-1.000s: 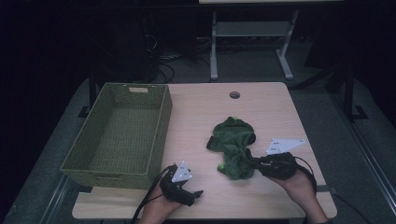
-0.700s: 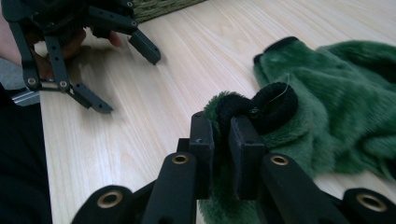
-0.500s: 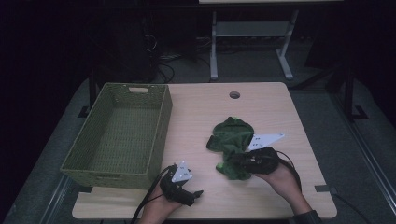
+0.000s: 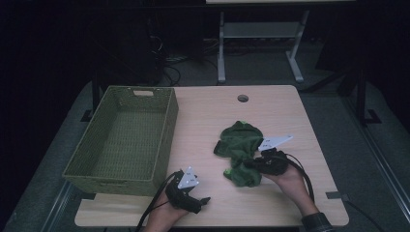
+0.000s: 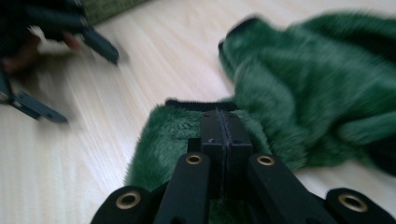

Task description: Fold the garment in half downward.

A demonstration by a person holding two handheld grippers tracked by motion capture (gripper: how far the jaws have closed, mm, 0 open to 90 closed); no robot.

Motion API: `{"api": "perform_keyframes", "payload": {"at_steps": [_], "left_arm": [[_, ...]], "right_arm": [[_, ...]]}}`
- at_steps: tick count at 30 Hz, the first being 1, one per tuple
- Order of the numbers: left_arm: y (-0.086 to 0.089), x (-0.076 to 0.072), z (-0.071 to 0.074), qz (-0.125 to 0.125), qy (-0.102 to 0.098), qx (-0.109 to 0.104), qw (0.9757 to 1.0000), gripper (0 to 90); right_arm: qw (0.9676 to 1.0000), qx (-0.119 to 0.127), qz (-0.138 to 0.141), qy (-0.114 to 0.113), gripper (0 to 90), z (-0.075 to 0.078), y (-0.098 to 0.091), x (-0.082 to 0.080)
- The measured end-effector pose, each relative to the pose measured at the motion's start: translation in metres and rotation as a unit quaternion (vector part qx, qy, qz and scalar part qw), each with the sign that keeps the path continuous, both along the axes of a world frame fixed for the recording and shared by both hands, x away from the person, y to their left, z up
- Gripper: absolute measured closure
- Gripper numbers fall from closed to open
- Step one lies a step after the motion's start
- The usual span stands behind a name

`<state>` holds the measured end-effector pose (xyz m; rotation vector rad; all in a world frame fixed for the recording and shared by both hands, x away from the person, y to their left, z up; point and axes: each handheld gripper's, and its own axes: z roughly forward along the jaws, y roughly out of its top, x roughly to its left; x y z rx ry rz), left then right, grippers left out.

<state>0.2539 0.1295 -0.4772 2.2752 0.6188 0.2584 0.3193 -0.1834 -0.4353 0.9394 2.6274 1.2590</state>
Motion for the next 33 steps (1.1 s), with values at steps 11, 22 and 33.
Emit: {"api": "perform_keyframes", "payload": {"at_steps": [11,22,33], "left_arm": [[0.0,0.0,0.0,0.0,0.0,0.001,1.0,12.5],[0.0,0.0,0.0,-0.003,-0.001,0.001,1.0,12.5],[0.001,0.001,0.0,-0.002,-0.002,0.001,1.0,13.4]], "right_arm": [[0.998,-0.042,-0.012,0.045,90.0,-0.024,0.016,0.004],[0.9989,-0.038,-0.024,0.017,77.9,-0.009,0.009,-0.003],[0.9993,-0.012,-0.034,0.002,60.5,0.006,-0.004,-0.004]]}}
